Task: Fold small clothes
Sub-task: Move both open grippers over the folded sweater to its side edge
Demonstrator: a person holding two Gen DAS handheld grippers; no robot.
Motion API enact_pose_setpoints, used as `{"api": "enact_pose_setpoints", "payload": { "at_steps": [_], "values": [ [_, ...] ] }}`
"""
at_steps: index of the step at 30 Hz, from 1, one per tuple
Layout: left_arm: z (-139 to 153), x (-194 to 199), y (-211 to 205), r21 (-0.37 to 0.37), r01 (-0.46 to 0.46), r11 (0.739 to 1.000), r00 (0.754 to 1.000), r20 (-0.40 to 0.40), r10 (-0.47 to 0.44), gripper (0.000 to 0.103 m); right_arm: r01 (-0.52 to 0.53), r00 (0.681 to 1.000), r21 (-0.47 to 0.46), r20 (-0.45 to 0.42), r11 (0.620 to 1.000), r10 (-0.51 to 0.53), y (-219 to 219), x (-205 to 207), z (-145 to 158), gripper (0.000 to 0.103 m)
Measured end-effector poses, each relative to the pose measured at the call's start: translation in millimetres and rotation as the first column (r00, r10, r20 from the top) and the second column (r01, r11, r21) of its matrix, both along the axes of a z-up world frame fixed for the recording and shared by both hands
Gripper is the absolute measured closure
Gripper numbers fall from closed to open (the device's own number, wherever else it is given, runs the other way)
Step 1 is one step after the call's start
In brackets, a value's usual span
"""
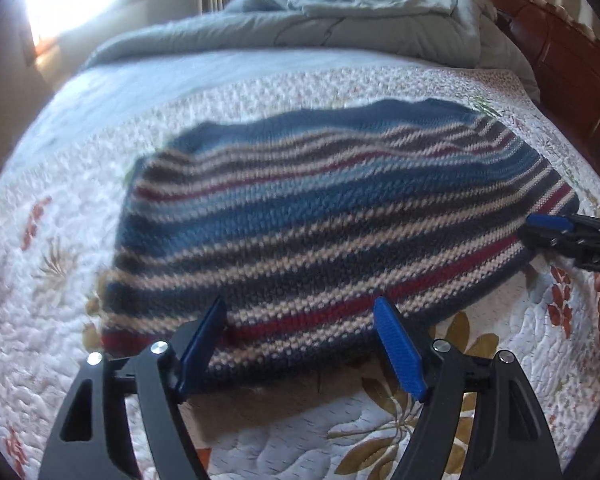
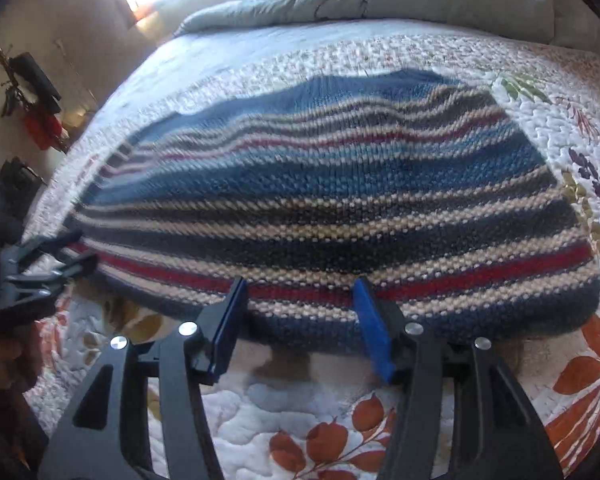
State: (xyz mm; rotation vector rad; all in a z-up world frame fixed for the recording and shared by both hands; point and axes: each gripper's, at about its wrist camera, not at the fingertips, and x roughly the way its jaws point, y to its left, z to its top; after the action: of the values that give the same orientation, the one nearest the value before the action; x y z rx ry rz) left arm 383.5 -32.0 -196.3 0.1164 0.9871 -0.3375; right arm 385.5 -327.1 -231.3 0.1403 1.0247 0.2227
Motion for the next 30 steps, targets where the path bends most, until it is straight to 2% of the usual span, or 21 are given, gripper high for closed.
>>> {"api": "enact_pose_setpoints", "payload": {
  "at_steps": [3,5,7,9,12,13,15,18,21,24,25,26,28,29,30],
  "values": [
    [14,4,25,-0.095,-0.007,0.995,1.0,-0.017,0.006,0.025,0.059,0.996,-0.017,0.063,0.998,-0.058,-19,-10,19,0.043],
    [24,15,49,-0.168,-0.036,0.985,0.999,-0.035,0.03,0.021,0.117,0.992,-0.035,0.047,0.992,-0.116,-40,-4,17,0.042],
    [36,36,86,-0.288,-0.082,0.954,0.995,-0.07,0.065,0.02,0.179,0.984,-0.05,0.019,0.983,-0.178,-59,0,8,0.042],
    [44,59,116,-0.347,-0.13,0.929,0.99,-0.102,0.1,0.019,0.156,0.986,-0.087,-0.053,0.984,-0.161,-62,8,-12,0.041],
    [42,96,146,-0.419,-0.165,0.893,0.975,-0.204,0.085,0.018,0.136,0.99,-0.156,0.0,0.978,-0.138,-44,2,1,0.038],
    [39,114,154,-0.439,-0.158,0.885,0.968,-0.246,0.051,0.018,0.112,0.993,-0.176,0.044,0.978,-0.106,-28,-5,15,0.038],
    [35,136,159,-0.413,-0.139,0.9,0.962,-0.271,0.024,0.018,0.042,0.994,-0.213,0.105,0.976,-0.02,4,-17,30,0.032],
    [21,161,157,-0.416,-0.12,0.901,0.928,-0.369,-0.046,0.018,-0.14,0.962,-0.31,0.182,0.94,0.203,83,-43,43,0.03],
    [12,180,151,-0.39,-0.112,0.914,0.916,-0.398,-0.058,0.018,-0.272,0.881,-0.482,0.224,0.833,0.418,171,-65,34,0.03],
    [6,194,147,-0.41,-0.114,0.905,0.905,-0.419,-0.076,0.015,-0.333,0.818,-0.572,0.221,0.75,0.532,226,-80,19,0.032],
    [3,199,147,-0.412,-0.116,0.904,0.901,-0.426,-0.078,0.014,-0.351,0.789,-0.617,0.211,0.705,0.578,247,-85,13,0.033],
    [-1,203,147,-0.399,-0.123,0.908,0.897,-0.436,-0.07,0.013,-0.355,0.759,-0.659,0.211,0.663,0.616,264,-91,9,0.037],
    [-11,209,150,-0.369,-0.136,0.919,0.889,-0.455,-0.051,0.013,-0.365,0.705,-0.729,0.191,0.58,0.683,296,-97,0,0.037],
    [-16,213,153,-0.349,-0.144,0.926,0.886,-0.463,-0.037,0.013,-0.364,0.683,-0.761,0.173,0.537,0.709,312,-97,-7,0.037],
    [-19,213,157,-0.333,-0.154,0.93,0.887,-0.462,-0.018,0.013,-0.352,0.668,-0.785,0.171,0.51,0.724,322,-99,-11,0.037]
  ]
}}
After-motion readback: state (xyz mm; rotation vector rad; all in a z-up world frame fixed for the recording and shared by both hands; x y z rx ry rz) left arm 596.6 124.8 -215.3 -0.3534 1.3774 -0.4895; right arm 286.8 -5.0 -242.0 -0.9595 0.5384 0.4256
